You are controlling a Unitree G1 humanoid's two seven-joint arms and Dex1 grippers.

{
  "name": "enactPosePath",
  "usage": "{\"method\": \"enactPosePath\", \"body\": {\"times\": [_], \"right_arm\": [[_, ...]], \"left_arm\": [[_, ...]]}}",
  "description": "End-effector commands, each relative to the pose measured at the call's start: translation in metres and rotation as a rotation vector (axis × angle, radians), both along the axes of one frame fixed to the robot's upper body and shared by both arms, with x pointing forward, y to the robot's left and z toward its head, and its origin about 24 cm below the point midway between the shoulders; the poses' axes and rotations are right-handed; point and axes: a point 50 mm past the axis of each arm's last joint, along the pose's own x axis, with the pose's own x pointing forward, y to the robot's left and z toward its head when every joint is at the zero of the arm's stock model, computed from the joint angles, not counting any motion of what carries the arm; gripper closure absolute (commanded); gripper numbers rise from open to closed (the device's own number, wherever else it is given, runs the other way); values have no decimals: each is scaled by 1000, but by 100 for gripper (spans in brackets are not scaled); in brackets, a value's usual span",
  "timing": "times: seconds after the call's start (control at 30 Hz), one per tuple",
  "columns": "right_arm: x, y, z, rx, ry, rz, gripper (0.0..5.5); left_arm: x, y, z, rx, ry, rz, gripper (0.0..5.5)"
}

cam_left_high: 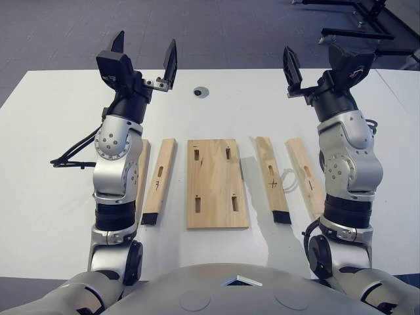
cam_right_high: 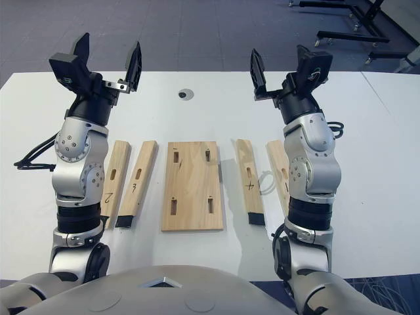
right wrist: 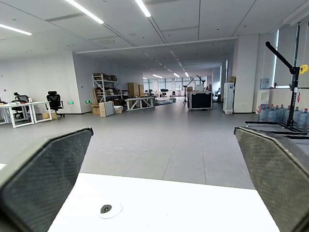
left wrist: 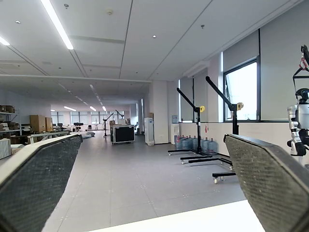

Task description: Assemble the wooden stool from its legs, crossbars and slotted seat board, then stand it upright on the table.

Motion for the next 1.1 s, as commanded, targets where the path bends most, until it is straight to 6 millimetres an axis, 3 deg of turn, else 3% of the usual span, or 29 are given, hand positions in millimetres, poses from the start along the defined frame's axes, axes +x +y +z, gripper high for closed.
{"method": "enactPosePath", "body": {"times": [0.03,0.9,1.1], "right_arm": [[-1,-1,2,-11,-3,-10,10],[1,-10,-1,-45,-13,-53,10],[1,-8,-2,-42,-16,-54,10]], "left_arm": [[1,-1,0,-16,15,5,11],[7,3,2,-111,58,18,11],[9,1,2,-52,41,21,11]]}}
